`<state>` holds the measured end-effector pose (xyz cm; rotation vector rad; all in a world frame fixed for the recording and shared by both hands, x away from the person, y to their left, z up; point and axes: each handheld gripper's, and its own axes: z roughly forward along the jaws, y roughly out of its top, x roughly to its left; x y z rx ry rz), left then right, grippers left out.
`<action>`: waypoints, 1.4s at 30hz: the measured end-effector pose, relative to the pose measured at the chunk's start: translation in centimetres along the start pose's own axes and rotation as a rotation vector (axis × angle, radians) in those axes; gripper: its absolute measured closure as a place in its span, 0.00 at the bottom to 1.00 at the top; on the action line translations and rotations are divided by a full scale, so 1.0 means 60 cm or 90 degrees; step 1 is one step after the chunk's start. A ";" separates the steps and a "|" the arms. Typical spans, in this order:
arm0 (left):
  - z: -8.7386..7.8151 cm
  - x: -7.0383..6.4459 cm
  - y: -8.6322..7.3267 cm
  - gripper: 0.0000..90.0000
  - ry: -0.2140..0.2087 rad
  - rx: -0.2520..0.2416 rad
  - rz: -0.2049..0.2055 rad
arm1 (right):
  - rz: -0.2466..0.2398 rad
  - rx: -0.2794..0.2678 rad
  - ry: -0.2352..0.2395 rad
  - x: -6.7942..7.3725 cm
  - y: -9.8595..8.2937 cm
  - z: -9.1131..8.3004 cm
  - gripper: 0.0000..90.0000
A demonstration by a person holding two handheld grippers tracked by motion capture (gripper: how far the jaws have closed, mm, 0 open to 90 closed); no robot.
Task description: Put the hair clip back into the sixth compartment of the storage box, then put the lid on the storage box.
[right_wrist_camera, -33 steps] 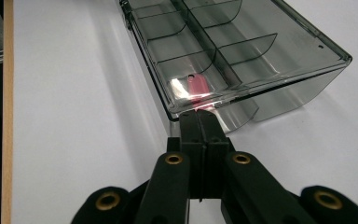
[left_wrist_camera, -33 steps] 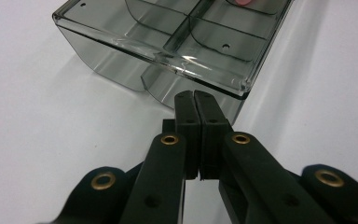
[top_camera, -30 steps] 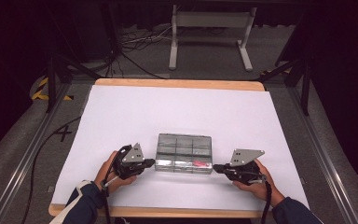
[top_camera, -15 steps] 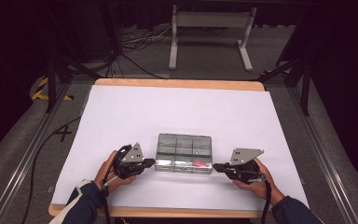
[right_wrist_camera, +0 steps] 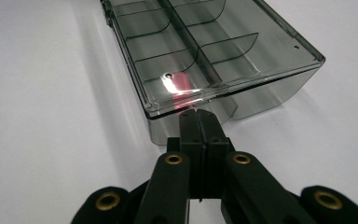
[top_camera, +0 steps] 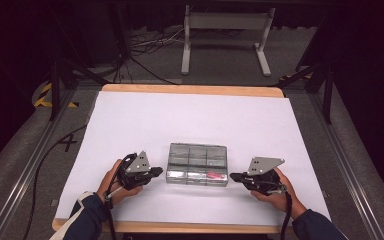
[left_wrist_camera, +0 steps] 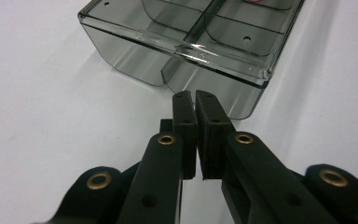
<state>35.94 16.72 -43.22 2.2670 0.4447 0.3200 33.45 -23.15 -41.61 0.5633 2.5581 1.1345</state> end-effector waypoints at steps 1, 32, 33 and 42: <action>-0.001 0.000 0.000 0.97 0.004 0.000 0.001 | 0.000 -0.004 -0.004 -0.001 0.001 -0.004 1.00; -0.033 0.009 -0.003 0.96 0.055 -0.019 0.009 | 0.007 -0.039 -0.054 -0.007 -0.001 -0.043 0.99; -0.034 0.010 -0.005 0.96 0.054 -0.025 0.004 | 0.009 -0.041 -0.054 -0.008 -0.002 -0.044 0.99; -0.052 0.020 -0.019 0.96 0.078 -0.033 -0.016 | 0.022 -0.048 -0.074 -0.016 -0.010 -0.055 0.97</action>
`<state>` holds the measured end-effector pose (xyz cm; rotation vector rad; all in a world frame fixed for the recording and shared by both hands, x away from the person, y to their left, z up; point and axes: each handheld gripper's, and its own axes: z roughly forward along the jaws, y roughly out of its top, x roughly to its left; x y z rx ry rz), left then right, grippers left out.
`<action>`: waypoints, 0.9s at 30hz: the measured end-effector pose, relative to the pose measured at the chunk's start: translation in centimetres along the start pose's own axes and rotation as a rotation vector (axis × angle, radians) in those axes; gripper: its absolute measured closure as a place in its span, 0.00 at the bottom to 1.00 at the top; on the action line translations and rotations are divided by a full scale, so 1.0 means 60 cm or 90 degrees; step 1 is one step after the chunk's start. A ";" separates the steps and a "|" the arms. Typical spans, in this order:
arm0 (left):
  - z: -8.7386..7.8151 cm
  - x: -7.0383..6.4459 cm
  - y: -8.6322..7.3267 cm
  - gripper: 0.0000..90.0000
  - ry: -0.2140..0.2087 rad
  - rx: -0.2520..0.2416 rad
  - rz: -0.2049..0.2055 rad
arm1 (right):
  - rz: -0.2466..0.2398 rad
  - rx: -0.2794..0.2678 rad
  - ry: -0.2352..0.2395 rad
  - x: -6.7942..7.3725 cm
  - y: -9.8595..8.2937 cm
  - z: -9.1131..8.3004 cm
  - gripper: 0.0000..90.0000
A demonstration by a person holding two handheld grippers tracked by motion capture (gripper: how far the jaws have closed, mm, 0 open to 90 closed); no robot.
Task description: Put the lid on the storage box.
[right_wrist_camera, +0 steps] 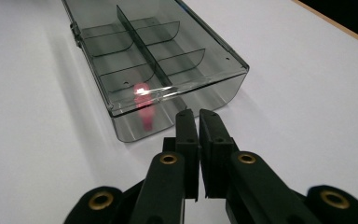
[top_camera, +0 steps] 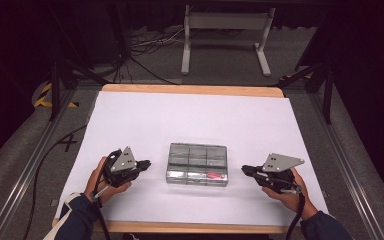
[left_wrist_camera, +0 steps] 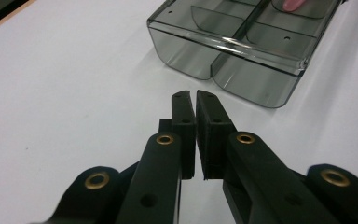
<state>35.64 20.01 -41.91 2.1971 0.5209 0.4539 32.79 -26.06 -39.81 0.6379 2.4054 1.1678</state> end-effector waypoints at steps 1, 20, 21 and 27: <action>-0.002 0.001 -0.002 0.96 0.000 0.000 -0.003 | 0.001 0.001 -0.002 -0.001 -0.001 -0.001 0.97; -0.035 0.022 -0.038 0.94 0.042 0.001 -0.032 | 0.021 -0.005 -0.044 -0.017 -0.023 -0.028 0.94; -0.037 0.022 -0.040 0.94 0.045 0.000 -0.034 | 0.024 -0.006 -0.047 -0.018 -0.025 -0.029 0.94; -0.045 0.027 -0.051 0.92 0.056 -0.005 -0.040 | 0.031 -0.003 -0.060 -0.024 -0.034 -0.033 0.90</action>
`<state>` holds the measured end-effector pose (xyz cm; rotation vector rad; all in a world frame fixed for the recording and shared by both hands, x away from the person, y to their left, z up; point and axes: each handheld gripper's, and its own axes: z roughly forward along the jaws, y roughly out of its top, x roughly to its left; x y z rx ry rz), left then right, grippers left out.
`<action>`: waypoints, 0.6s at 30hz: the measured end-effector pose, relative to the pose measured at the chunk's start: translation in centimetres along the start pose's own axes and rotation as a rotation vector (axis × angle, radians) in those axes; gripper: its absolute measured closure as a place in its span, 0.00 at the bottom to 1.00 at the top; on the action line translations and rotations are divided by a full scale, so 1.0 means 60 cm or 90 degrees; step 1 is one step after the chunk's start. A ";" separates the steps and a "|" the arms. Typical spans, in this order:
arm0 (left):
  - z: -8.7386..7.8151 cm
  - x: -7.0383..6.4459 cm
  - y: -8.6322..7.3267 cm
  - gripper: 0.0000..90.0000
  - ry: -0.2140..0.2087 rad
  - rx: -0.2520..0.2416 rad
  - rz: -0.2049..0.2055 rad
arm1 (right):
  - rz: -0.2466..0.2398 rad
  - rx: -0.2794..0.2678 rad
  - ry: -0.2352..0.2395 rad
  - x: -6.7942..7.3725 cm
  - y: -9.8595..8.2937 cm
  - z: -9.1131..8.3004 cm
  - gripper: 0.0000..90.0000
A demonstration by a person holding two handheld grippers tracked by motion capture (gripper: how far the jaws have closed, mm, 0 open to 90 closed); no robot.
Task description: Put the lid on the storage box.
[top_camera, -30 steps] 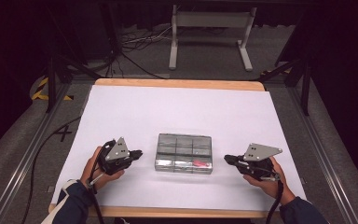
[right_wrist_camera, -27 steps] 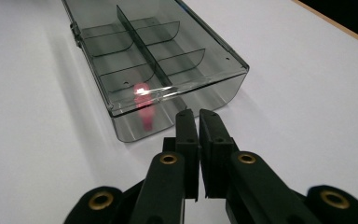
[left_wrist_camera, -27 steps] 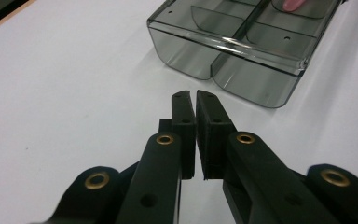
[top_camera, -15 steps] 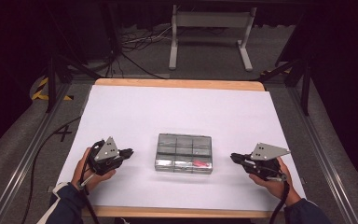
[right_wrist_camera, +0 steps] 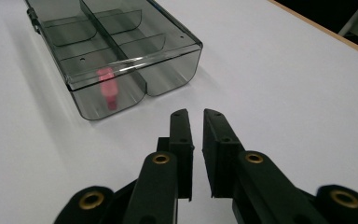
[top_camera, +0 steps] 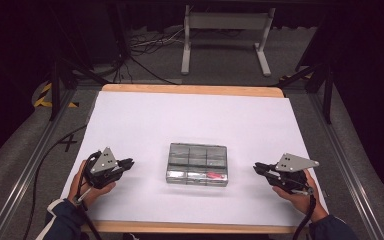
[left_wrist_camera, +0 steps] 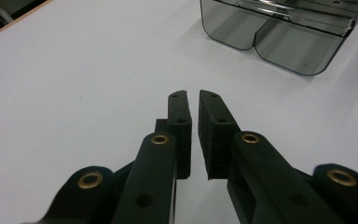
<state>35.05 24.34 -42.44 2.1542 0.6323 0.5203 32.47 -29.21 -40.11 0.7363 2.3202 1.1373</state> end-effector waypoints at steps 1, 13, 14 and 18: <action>-0.001 0.001 -0.002 0.92 -0.001 -0.002 -0.003 | 0.003 -0.001 -0.002 -0.001 -0.002 -0.001 0.90; -0.013 0.011 -0.022 0.84 0.017 -0.008 -0.016 | 0.023 -0.002 -0.034 -0.012 -0.019 -0.008 0.80; -0.014 0.012 -0.024 0.83 0.020 -0.008 -0.017 | 0.023 -0.002 -0.038 -0.014 -0.021 -0.009 0.78; -0.015 0.015 -0.032 0.78 0.027 -0.003 -0.022 | 0.034 -0.003 -0.052 -0.019 -0.028 -0.013 0.73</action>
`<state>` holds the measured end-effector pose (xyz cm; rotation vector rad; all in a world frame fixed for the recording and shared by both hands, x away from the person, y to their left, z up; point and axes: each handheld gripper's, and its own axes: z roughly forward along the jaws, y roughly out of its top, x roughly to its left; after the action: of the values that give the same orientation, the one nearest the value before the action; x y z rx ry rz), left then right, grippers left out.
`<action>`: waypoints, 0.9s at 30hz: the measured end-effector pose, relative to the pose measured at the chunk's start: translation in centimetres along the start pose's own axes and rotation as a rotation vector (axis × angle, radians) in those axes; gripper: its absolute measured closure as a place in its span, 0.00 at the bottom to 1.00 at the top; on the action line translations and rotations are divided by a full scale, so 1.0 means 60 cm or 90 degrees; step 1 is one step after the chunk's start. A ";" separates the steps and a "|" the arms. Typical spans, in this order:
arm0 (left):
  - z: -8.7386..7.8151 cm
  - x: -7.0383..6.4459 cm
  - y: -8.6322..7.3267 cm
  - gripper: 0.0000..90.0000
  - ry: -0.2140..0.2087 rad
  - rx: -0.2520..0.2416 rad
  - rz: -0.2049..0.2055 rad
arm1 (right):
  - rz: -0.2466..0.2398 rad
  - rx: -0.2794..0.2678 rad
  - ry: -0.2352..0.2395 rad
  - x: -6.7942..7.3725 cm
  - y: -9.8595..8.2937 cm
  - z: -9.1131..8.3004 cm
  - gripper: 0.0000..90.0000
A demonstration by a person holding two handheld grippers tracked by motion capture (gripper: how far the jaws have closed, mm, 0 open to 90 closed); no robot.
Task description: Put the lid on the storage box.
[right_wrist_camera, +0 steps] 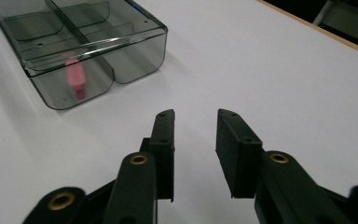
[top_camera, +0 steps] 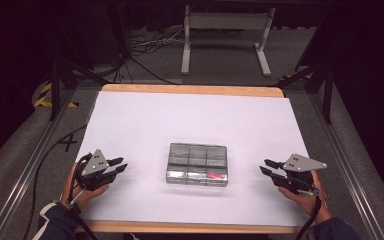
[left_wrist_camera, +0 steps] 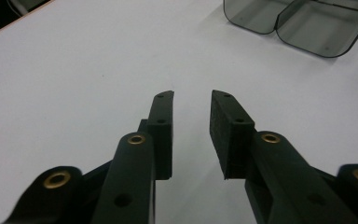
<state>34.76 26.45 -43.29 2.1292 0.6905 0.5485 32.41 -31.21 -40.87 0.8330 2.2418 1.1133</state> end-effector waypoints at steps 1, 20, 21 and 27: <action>-0.001 0.002 -0.003 0.76 0.003 0.001 0.000 | 0.001 -0.001 -0.004 -0.001 -0.002 -0.001 0.71; -0.015 0.015 -0.034 0.30 0.021 -0.034 -0.054 | 0.042 -0.029 -0.072 -0.022 -0.044 -0.023 0.38; -0.016 0.017 -0.039 0.27 0.023 -0.039 -0.062 | 0.042 -0.031 -0.081 -0.022 -0.047 -0.025 0.36; -0.018 0.018 -0.051 0.19 0.028 -0.047 -0.071 | 0.073 -0.045 -0.106 -0.028 -0.066 -0.032 0.29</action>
<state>34.08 29.35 -44.96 2.0016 0.7964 0.5523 31.11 -35.28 -42.84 0.9970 2.0300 1.1238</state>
